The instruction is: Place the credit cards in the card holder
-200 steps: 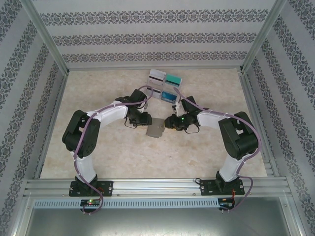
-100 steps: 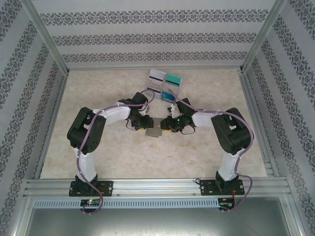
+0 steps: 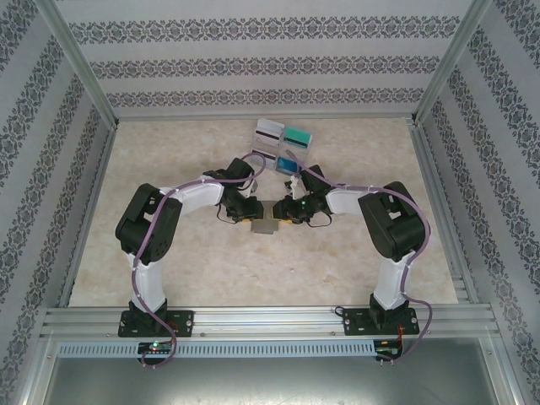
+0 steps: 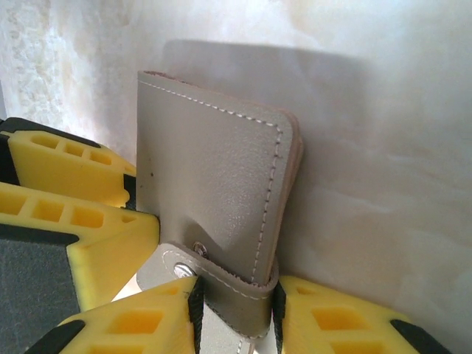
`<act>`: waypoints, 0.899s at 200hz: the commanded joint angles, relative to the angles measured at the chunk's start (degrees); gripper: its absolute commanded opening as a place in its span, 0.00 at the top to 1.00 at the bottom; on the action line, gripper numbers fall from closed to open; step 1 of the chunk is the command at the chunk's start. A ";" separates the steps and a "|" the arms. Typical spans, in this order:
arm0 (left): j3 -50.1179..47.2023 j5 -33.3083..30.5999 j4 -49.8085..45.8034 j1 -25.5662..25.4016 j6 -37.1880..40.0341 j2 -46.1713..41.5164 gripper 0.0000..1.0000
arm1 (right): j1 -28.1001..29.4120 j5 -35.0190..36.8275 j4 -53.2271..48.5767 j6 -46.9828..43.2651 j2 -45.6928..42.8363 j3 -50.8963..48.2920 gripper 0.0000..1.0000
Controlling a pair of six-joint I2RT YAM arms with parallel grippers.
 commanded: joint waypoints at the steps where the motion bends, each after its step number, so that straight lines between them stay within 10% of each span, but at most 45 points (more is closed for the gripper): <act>1: -0.93 1.04 1.65 -0.49 -0.29 1.57 0.65 | 0.47 -0.47 1.01 1.02 1.64 1.99 0.66; 180: 0.48 1.18 1.04 -0.45 0.34 2.71 0.67 | 1.07 -5.07 7.19 2.95 7.57 3.28 0.62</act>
